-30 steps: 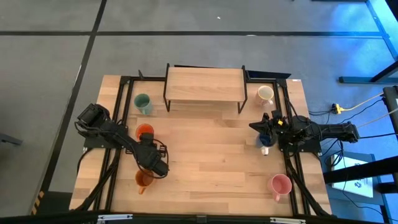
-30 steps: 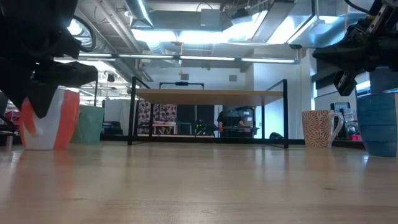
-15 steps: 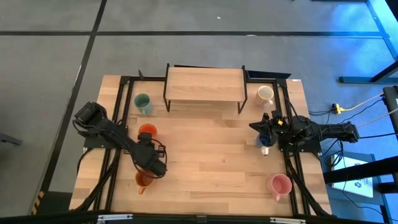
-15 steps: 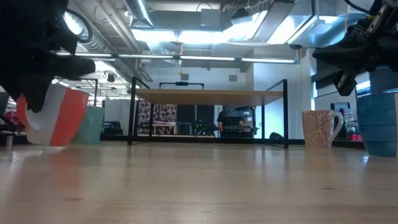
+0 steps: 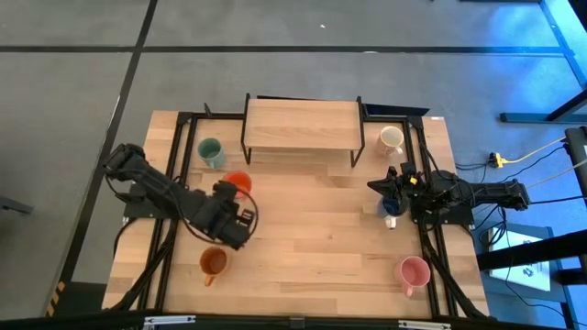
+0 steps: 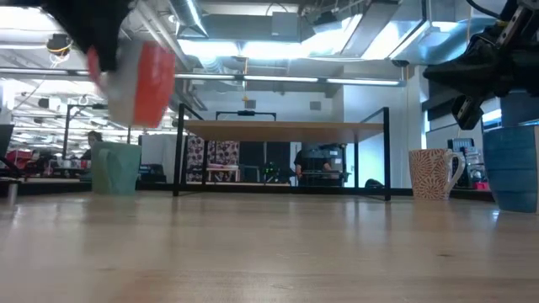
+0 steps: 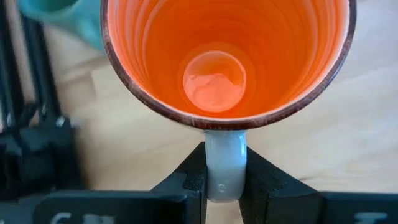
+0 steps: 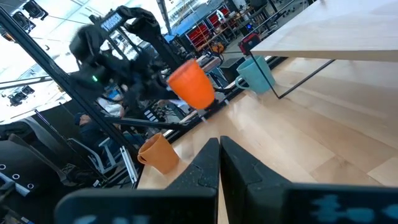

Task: Place coffee mugs
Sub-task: Put the top orange mug on the shelf

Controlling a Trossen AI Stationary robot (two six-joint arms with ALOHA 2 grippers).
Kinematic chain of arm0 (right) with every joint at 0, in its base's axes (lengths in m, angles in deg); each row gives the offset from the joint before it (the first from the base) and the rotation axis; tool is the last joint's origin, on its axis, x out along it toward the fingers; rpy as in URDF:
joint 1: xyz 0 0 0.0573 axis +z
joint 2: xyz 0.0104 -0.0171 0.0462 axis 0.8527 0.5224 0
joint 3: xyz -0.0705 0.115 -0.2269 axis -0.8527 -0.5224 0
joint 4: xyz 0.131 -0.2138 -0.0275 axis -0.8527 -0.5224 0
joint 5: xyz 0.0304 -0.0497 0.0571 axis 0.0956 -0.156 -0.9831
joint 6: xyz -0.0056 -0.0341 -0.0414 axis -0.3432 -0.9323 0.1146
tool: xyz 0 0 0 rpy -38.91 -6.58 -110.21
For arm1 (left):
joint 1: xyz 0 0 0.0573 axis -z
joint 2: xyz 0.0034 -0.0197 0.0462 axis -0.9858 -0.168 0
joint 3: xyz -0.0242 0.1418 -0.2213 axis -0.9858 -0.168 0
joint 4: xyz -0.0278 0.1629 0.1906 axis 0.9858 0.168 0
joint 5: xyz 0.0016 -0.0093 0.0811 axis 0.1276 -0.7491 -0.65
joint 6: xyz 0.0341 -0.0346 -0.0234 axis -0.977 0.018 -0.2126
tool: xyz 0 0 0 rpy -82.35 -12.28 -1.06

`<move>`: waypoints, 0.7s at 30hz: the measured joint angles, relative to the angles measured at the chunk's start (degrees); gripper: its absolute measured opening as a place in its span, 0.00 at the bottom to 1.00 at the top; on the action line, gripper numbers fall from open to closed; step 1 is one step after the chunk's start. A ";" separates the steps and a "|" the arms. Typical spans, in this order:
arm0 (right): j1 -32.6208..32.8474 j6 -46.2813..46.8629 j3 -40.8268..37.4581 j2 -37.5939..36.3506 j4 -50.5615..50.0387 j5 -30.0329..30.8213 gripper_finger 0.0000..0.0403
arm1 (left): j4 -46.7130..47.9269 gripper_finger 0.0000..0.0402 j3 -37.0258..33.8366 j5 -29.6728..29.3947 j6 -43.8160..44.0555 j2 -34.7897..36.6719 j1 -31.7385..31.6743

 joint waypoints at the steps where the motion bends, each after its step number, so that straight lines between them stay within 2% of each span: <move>1: 0.00 0.00 -0.01 0.00 0.00 0.00 0.00 | 0.25 0.12 1.56 -0.49 -2.13 0.00 -0.91; 13: 0.01 0.16 -0.02 0.00 0.02 0.01 0.00 | 1.27 0.12 17.21 -8.89 -22.09 0.00 -17.26; 21: 0.02 -0.02 -0.02 0.00 0.00 0.00 0.00 | -3.60 0.12 21.19 -10.34 -37.50 0.00 -31.73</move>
